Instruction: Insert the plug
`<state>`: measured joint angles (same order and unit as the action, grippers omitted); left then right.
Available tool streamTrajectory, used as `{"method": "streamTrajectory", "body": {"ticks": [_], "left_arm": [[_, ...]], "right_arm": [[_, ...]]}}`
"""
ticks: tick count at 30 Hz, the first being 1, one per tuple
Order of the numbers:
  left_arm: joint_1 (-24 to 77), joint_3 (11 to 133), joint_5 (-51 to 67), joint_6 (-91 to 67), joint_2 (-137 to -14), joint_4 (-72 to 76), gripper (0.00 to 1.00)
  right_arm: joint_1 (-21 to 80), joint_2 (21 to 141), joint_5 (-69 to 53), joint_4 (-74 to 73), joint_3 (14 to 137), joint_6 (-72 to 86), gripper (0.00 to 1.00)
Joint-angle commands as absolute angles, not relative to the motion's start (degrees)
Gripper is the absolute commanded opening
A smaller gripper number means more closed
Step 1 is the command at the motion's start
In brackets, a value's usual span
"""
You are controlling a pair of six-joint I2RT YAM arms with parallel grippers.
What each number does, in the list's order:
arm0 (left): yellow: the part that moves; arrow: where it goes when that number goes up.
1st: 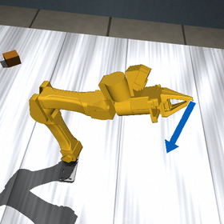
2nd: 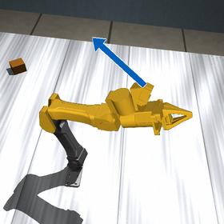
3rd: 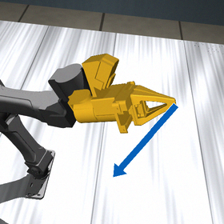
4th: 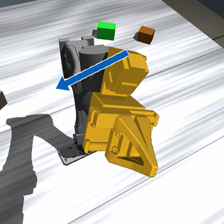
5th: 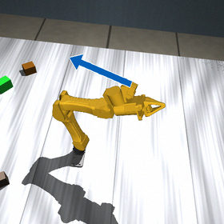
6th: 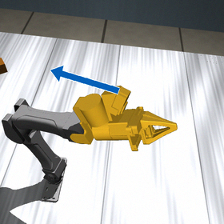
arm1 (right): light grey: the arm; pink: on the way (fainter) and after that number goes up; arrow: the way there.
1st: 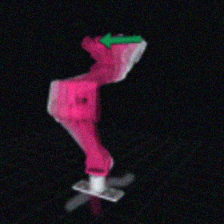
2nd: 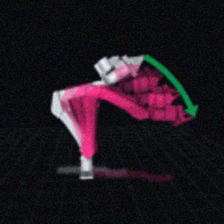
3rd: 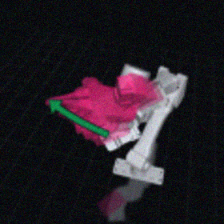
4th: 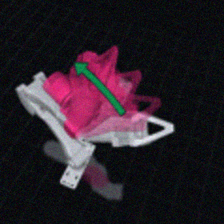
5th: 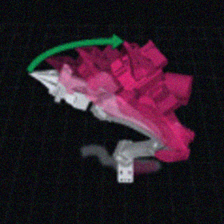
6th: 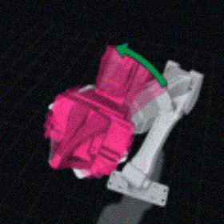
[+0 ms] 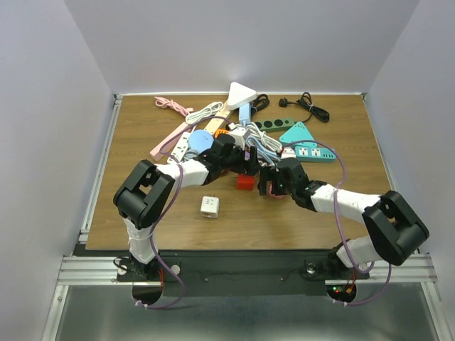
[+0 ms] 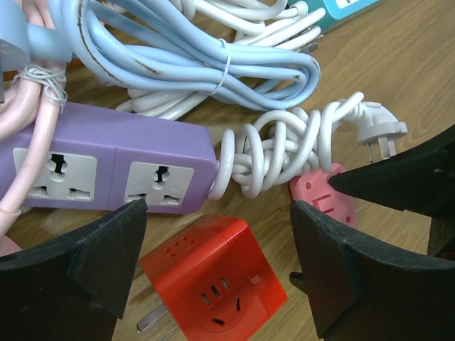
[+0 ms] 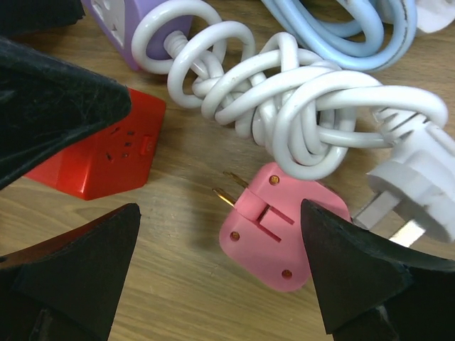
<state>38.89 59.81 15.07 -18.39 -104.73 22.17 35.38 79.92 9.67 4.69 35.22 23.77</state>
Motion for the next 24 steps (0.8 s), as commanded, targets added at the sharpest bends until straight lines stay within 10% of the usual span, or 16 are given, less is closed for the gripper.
{"method": "streamTrajectory", "body": {"ticks": [1,24], "left_arm": [[39.0,58.1,14.3,-19.4,-103.1,24.9,0.93],[39.0,45.8,17.7,-34.2,-94.5,25.4,0.93]], "right_arm": [[36.6,80.9,9.1,10.5,38.0,23.0,0.99],[39.3,81.6,19.7,13.5,36.2,27.4,0.99]]}}
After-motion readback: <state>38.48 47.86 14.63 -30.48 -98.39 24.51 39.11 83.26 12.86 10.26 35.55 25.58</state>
